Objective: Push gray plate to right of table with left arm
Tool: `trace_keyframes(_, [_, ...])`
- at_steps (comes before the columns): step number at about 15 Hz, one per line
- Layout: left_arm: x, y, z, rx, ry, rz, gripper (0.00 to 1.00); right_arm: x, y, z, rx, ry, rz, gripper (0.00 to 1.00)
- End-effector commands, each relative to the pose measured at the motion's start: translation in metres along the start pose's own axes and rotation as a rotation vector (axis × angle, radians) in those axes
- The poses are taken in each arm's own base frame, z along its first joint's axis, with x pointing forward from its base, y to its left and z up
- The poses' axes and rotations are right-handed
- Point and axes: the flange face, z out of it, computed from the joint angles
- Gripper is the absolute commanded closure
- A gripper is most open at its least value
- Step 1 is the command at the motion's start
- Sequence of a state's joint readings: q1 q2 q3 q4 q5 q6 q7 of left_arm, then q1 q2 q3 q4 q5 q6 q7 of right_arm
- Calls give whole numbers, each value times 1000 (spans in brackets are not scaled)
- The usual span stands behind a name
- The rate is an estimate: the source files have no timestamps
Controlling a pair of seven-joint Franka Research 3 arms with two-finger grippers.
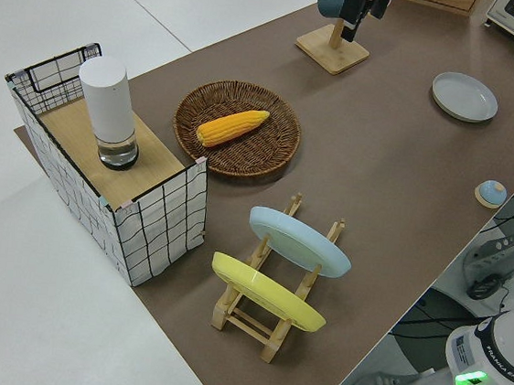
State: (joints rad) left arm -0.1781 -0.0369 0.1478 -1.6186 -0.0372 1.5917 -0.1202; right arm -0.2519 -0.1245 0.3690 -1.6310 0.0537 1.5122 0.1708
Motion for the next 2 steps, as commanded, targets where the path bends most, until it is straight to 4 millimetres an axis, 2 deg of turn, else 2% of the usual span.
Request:
trace_keyframes(1, [6, -2, -3, 26, 1, 3, 9, -8, 1, 0, 9, -4, 20, 5])
trace_keyframes(2, [6, -2, -3, 26, 1, 3, 9, -8, 1, 0, 9, -5, 20, 5])
